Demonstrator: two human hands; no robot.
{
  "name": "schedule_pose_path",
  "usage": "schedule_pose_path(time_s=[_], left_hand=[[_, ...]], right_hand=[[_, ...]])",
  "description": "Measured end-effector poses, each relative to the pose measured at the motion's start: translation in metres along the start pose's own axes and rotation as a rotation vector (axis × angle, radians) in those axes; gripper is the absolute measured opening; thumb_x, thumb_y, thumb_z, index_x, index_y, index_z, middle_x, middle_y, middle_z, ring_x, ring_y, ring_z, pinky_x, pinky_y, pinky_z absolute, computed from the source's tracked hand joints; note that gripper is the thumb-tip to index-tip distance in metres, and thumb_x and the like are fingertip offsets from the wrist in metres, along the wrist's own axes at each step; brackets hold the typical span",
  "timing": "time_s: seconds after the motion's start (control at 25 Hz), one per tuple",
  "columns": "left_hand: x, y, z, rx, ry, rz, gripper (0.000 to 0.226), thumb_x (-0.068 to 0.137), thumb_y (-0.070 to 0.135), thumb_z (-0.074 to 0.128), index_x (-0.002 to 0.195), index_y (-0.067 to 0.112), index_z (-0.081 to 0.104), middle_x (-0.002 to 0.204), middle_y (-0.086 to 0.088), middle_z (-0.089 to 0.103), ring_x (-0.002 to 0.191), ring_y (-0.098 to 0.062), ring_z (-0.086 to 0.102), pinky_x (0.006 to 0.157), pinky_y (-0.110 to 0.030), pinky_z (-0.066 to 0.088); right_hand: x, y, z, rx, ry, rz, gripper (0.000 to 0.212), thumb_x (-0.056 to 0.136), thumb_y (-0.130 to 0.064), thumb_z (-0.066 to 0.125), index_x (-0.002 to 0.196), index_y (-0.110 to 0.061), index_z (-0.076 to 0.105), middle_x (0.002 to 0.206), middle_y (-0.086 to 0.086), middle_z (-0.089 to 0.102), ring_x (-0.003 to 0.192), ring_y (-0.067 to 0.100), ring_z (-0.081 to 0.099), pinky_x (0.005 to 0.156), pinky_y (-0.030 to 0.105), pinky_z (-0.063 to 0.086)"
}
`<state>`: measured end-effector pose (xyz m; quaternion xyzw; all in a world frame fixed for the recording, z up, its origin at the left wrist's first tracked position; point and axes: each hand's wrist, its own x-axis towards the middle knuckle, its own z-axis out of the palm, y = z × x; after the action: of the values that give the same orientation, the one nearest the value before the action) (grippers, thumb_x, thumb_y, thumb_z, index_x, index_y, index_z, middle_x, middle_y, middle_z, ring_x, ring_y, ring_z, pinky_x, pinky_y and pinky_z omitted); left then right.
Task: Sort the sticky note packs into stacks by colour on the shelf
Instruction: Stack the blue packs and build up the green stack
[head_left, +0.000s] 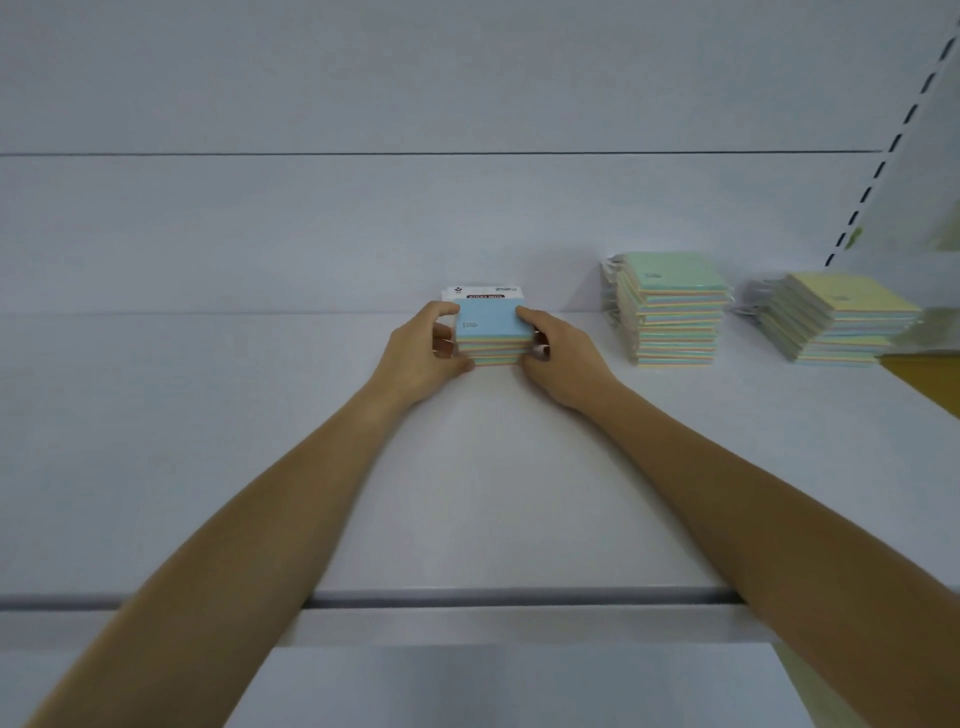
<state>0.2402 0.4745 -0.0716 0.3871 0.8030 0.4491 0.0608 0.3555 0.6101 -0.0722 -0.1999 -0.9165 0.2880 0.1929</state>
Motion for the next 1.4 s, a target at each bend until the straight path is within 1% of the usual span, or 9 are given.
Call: schedule_pose_path(time_s=[0.12, 0.24, 0.4, 0.6, 0.8, 0.92, 1.0, 1.12, 1.4], left_hand=[[-0.0006, -0.0008, -0.0015, -0.045, -0.001, -0.020, 0.059, 0.073, 0.021, 0.076, 0.125, 0.019, 0.048, 0.107, -0.001, 0.057, 0.077, -0.004, 0.058, 0.066, -0.003, 0.044], [0.0007, -0.0022, -0.0018, -0.032, 0.045, -0.006, 0.053, 0.075, 0.021, 0.073, 0.123, 0.015, 0.052, 0.118, -0.006, 0.059, 0.082, -0.013, 0.060, 0.064, -0.003, 0.042], [0.0030, -0.0037, -0.0017, -0.014, 0.064, 0.005, 0.048, 0.076, 0.017, 0.072, 0.121, 0.011, 0.055, 0.118, -0.008, 0.062, 0.083, -0.016, 0.059, 0.057, 0.006, 0.039], [0.0020, -0.0031, -0.0029, -0.037, 0.074, -0.002, 0.043, 0.075, 0.022, 0.073, 0.115, 0.017, 0.058, 0.110, -0.007, 0.063, 0.079, -0.015, 0.061, 0.060, -0.003, 0.043], [0.0019, -0.0002, -0.0027, -0.042, 0.111, -0.018, 0.033, 0.080, 0.028, 0.069, 0.109, 0.015, 0.061, 0.092, -0.003, 0.063, 0.067, -0.001, 0.057, 0.053, 0.005, 0.038], [0.0015, 0.0010, -0.0014, -0.040, 0.114, -0.017, 0.034, 0.080, 0.027, 0.068, 0.110, 0.013, 0.061, 0.091, -0.004, 0.062, 0.065, -0.001, 0.056, 0.052, 0.004, 0.037], [0.0017, 0.0011, -0.0006, -0.032, 0.109, -0.016, 0.035, 0.079, 0.027, 0.069, 0.111, 0.015, 0.060, 0.092, -0.003, 0.063, 0.069, -0.007, 0.059, 0.054, 0.002, 0.039], [0.0027, -0.0010, -0.0014, -0.016, 0.071, -0.020, 0.045, 0.072, 0.024, 0.076, 0.114, 0.018, 0.059, 0.094, 0.000, 0.061, 0.082, -0.013, 0.059, 0.062, -0.003, 0.041], [0.0016, -0.0025, 0.0011, 0.037, 0.058, 0.055, 0.049, 0.071, 0.004, 0.073, 0.117, 0.008, 0.055, 0.096, -0.004, 0.055, 0.067, -0.010, 0.055, 0.059, 0.003, 0.040]], right_hand=[[-0.0024, -0.0052, 0.0004, 0.039, 0.025, 0.002, 0.054, 0.087, -0.013, 0.054, 0.138, -0.011, 0.037, 0.138, 0.012, 0.048, 0.119, 0.025, 0.051, 0.096, 0.023, 0.035], [-0.0013, -0.0068, -0.0003, 0.123, 0.075, 0.057, 0.045, 0.090, -0.016, 0.051, 0.134, -0.011, 0.043, 0.136, 0.009, 0.051, 0.115, 0.021, 0.056, 0.089, 0.016, 0.035], [-0.0003, -0.0047, -0.0018, 0.145, 0.106, 0.078, 0.041, 0.091, -0.014, 0.050, 0.132, -0.009, 0.047, 0.133, 0.008, 0.056, 0.116, 0.020, 0.057, 0.076, 0.005, 0.028], [0.0004, -0.0045, -0.0006, 0.111, 0.059, 0.074, 0.049, 0.087, -0.015, 0.056, 0.135, -0.011, 0.044, 0.133, 0.008, 0.055, 0.115, 0.019, 0.057, 0.093, 0.019, 0.037], [0.0003, -0.0030, 0.0001, 0.095, 0.047, 0.053, 0.050, 0.088, -0.017, 0.056, 0.136, -0.010, 0.043, 0.131, 0.012, 0.054, 0.116, 0.023, 0.056, 0.098, 0.026, 0.039], [0.0000, -0.0027, 0.0016, 0.041, 0.036, 0.022, 0.052, 0.088, -0.018, 0.056, 0.136, -0.009, 0.041, 0.129, 0.016, 0.054, 0.115, 0.026, 0.055, 0.098, 0.030, 0.040], [-0.0005, -0.0028, 0.0023, 0.015, 0.045, 0.016, 0.050, 0.088, -0.018, 0.055, 0.135, -0.008, 0.042, 0.127, 0.017, 0.054, 0.115, 0.028, 0.054, 0.099, 0.033, 0.040], [-0.0005, -0.0029, 0.0020, -0.017, 0.034, 0.006, 0.050, 0.090, -0.017, 0.052, 0.137, -0.008, 0.038, 0.130, 0.017, 0.052, 0.114, 0.028, 0.054, 0.097, 0.030, 0.038], [0.0013, -0.0001, 0.0022, -0.052, 0.014, 0.032, 0.053, 0.092, -0.017, 0.048, 0.142, -0.012, 0.030, 0.133, 0.015, 0.050, 0.114, 0.028, 0.052, 0.096, 0.027, 0.035]])
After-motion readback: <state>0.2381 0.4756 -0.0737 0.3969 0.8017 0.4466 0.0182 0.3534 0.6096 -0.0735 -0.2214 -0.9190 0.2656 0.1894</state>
